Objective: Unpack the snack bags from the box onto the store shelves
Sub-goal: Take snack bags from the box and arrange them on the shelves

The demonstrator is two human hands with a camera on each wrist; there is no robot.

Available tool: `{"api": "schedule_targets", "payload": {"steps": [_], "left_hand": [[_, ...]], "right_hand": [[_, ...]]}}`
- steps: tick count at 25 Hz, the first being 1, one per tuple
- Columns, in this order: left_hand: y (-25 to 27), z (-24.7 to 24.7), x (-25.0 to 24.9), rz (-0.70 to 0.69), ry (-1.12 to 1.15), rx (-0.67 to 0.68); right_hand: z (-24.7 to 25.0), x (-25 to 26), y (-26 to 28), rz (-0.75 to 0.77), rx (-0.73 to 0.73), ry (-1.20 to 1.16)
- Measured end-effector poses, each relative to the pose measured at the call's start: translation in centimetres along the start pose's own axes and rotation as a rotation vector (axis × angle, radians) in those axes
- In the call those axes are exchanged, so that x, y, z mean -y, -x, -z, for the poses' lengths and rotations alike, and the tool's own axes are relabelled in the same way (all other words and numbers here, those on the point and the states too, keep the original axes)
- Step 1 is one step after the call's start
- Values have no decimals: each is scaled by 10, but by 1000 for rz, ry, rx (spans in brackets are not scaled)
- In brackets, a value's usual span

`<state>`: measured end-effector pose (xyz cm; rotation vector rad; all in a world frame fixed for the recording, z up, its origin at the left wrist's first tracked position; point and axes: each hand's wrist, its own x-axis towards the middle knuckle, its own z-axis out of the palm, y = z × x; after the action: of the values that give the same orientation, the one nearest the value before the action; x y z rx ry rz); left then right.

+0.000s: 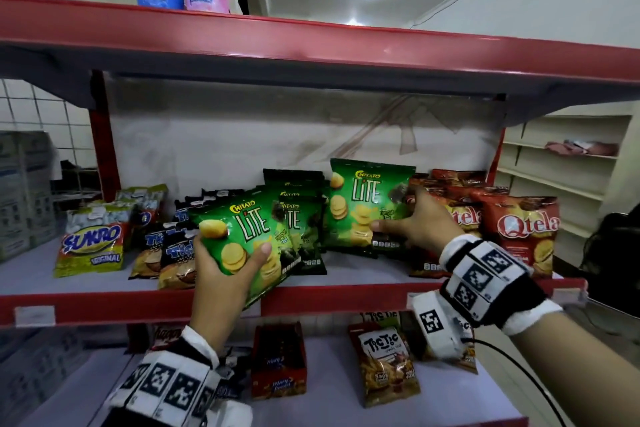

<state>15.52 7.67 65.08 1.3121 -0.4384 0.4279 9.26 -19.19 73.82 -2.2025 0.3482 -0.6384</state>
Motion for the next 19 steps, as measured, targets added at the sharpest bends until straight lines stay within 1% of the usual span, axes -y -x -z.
{"api": "schedule_targets", "payload": {"steps": [1,2,3,5,7,9,10,14,15,17,18,19], "left_hand": [[-1,3,0,1,-10,-7],[-2,6,0,2,-18,-14],[-2,9,0,0,-21,-19],[-2,13,-1,-4,-29,-23],[-1,16,0,-7,-42,-25],[2,19,0,-8,-47,-21],[3,20,0,-6,-51,-14],[4,21,-1,8,-54,22],[4,19,-1,14,-44,31],[4,12,-2,26,-17,48],[5,7,-5,29,-1,65],[5,1,-7,33,12,88]], "right_hand": [[-3,-5,-3,-11,-62,112],[-9,-9,-6,-34,-85,192],[-18,-12,-10,-68,-77,247],[-35,-13,-17,-145,-25,316],[-49,-9,-27,-214,65,438],[-56,-5,-35,-220,129,597],[-58,-3,-38,-215,148,632],[-46,0,-42,-210,225,674],[-39,2,-39,-196,219,658],[-24,11,-30,-146,134,639],[-18,16,-24,-107,101,588],[-14,22,-16,-64,129,446]]}}
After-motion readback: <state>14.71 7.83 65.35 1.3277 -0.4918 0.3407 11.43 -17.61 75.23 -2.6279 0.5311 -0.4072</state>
